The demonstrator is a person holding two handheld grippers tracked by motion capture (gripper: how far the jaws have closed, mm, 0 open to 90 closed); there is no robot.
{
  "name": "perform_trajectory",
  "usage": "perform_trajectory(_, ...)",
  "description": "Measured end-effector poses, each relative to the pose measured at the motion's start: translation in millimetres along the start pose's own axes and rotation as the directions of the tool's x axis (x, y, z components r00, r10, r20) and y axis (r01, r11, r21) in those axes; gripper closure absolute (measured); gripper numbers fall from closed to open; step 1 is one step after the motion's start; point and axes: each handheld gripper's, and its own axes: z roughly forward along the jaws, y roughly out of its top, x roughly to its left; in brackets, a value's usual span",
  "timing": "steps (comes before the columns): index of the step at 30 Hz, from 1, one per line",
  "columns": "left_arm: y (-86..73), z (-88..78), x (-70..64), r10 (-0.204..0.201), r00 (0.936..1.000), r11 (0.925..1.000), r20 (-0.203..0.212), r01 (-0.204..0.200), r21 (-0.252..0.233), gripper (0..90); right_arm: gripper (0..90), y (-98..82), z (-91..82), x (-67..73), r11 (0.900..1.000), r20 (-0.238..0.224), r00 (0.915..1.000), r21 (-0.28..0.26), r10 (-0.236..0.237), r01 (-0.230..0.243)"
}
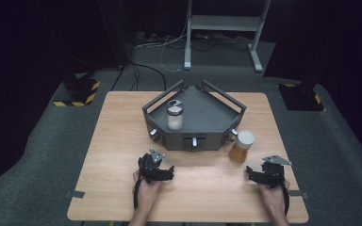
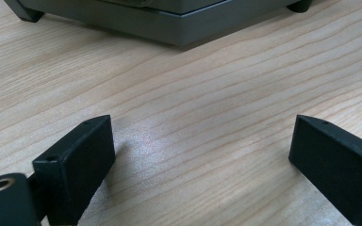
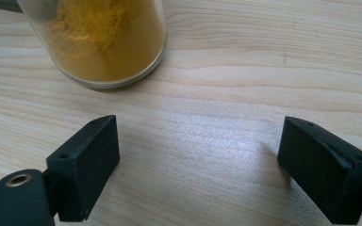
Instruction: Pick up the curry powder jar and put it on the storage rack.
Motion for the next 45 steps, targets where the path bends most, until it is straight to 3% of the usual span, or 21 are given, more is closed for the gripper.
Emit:
perform_trajectory(17,0.0,0.0,0.0,0.0,1.0,1.0,0.0,0.0,0.0,7.5,9.0,2.6,-2.0,-2.7,1.0,-0.024,0.9997,0.015,-0.004,0.005)
perform_trajectory(31,0.0,0.0,0.1,0.0,1.0,1.0,0.0,0.0,0.0,7.6,10.0,12.3,-12.1,6.8,0.997,-0.08,0.9942,0.001,-0.072,0.072)
perform_trajectory(45,0.0,0.0,0.1,0.0,1.0,1.0,0.0,0.0,0.0,7.6,12.4,29.7,-6.9,10.8,0.998,-0.132,0.9893,-0.035,-0.062,0.058)
